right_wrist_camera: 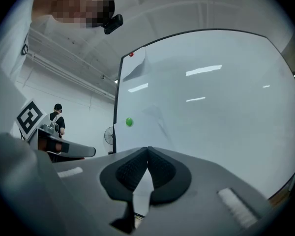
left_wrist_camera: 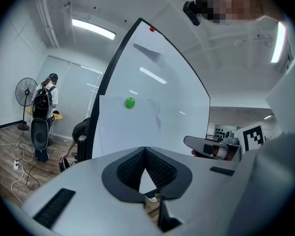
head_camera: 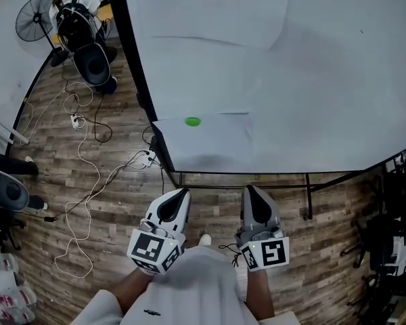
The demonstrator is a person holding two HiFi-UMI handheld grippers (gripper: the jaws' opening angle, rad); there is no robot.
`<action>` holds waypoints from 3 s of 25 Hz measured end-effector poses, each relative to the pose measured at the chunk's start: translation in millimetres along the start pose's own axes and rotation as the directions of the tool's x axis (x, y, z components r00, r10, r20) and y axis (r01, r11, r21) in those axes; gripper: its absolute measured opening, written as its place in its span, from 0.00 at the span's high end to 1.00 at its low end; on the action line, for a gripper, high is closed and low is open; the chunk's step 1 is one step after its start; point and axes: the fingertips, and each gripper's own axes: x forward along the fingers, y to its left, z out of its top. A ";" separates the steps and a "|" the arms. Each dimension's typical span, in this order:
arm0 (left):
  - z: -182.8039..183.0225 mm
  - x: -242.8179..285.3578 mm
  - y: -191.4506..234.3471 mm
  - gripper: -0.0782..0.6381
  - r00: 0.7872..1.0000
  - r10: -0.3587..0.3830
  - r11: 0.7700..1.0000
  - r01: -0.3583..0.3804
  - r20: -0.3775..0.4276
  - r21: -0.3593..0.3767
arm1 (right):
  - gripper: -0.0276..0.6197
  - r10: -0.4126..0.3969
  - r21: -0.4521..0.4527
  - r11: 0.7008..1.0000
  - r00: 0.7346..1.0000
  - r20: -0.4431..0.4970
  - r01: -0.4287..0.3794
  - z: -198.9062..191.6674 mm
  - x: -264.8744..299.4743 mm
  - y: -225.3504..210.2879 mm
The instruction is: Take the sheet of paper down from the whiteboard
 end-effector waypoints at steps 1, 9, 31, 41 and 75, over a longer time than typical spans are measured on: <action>1.2 2.3 1.0 0.88 1.000 -0.004 1.000 0.004 0.001 0.001 | 0.94 0.007 -0.008 1.000 1.000 0.007 -0.007 3.5 4.0 0.3; 12.7 18.5 3.7 0.88 1.000 -0.012 1.000 0.012 0.020 0.007 | 0.94 0.047 -0.073 0.996 0.999 0.025 -0.045 19.4 36.6 -10.4; 1.7 47.9 10.0 0.88 0.999 -0.004 1.000 0.003 -0.033 -0.018 | 0.75 0.067 -0.070 0.994 0.979 -0.194 -0.082 -55.2 84.7 -69.7; -8.1 59.4 13.5 0.88 0.998 0.006 1.000 -0.007 -0.058 -0.027 | 0.77 0.116 -0.056 0.990 0.966 -0.232 -0.133 -77.6 90.1 -69.1; 53.1 49.1 8.4 0.78 0.997 0.044 0.996 -0.049 0.067 0.071 | 0.94 0.064 -0.061 0.995 0.980 -0.189 -0.077 -51.9 59.4 -37.6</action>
